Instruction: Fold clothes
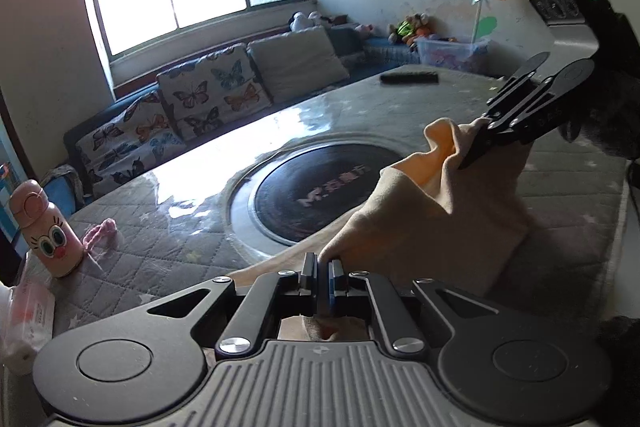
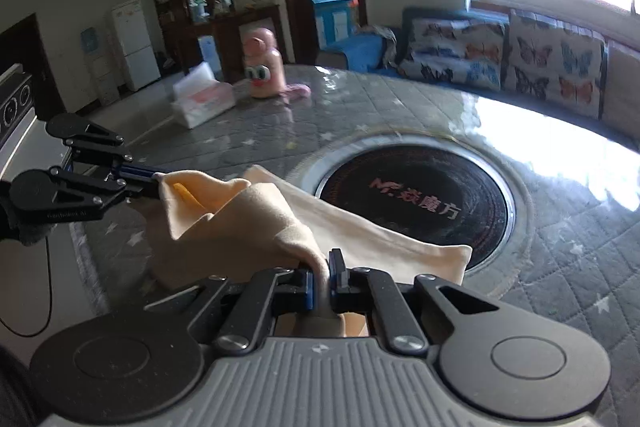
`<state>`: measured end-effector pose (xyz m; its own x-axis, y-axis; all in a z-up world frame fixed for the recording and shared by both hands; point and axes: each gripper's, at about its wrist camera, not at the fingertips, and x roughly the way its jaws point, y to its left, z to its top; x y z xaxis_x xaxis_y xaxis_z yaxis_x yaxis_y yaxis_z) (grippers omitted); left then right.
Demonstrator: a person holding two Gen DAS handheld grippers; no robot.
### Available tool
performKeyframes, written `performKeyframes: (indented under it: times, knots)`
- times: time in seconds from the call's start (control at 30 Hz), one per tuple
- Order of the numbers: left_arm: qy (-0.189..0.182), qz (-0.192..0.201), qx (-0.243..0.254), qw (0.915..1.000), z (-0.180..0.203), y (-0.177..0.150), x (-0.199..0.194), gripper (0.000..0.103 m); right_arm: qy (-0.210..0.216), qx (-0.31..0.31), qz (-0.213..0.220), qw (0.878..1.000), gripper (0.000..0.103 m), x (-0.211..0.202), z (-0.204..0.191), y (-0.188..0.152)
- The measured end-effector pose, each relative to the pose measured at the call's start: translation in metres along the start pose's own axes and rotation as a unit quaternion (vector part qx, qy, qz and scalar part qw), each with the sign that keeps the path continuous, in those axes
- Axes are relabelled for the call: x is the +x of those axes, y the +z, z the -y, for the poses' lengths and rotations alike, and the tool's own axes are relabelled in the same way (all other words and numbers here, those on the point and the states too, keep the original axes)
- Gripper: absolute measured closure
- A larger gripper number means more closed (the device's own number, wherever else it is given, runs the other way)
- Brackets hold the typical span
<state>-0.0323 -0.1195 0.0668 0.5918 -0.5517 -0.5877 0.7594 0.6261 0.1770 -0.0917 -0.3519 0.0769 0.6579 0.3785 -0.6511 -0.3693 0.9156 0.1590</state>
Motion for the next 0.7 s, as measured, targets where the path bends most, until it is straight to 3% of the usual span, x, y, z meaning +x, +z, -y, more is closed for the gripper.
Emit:
performKeyframes:
  times: [0.17, 0.2, 0.27, 0.33, 0.4, 0.53, 0.7]
  knots:
    - [0.02, -0.052, -0.036, 0.9978, -0.024, -0.009, 0.061, 0.092, -0.013, 0.05, -0.022, 0.998, 0.09, 0.043, 0.032, 0.006]
    - [0.025, -0.06, -0.046, 0.9968, -0.028, -0.012, 0.069, 0.089, -0.018, 0.057, -0.022, 0.998, 0.082, 0.045, 0.036, 0.004]
    - [0.035, -0.062, -0.06, 0.9956, -0.033, -0.015, 0.075, 0.083, -0.026, 0.07, -0.021, 0.997, 0.071, 0.051, 0.043, -0.001]
    - [0.046, -0.058, -0.07, 0.9948, -0.037, -0.016, 0.076, 0.074, -0.035, 0.083, -0.021, 0.996, 0.07, 0.057, 0.05, -0.005]
    - [0.05, -0.052, -0.081, 0.9941, -0.04, -0.013, 0.071, 0.074, -0.043, 0.095, -0.02, 0.994, 0.068, 0.062, 0.057, -0.01]
    - [0.034, -0.032, -0.076, 0.996, -0.032, -0.004, 0.058, 0.074, -0.05, 0.095, -0.012, 0.994, 0.068, 0.06, 0.062, -0.01]
    - [0.001, -0.044, -0.038, 0.9983, -0.015, 0.001, 0.067, 0.074, -0.043, 0.075, -0.002, 0.996, 0.066, 0.054, 0.058, 0.004]
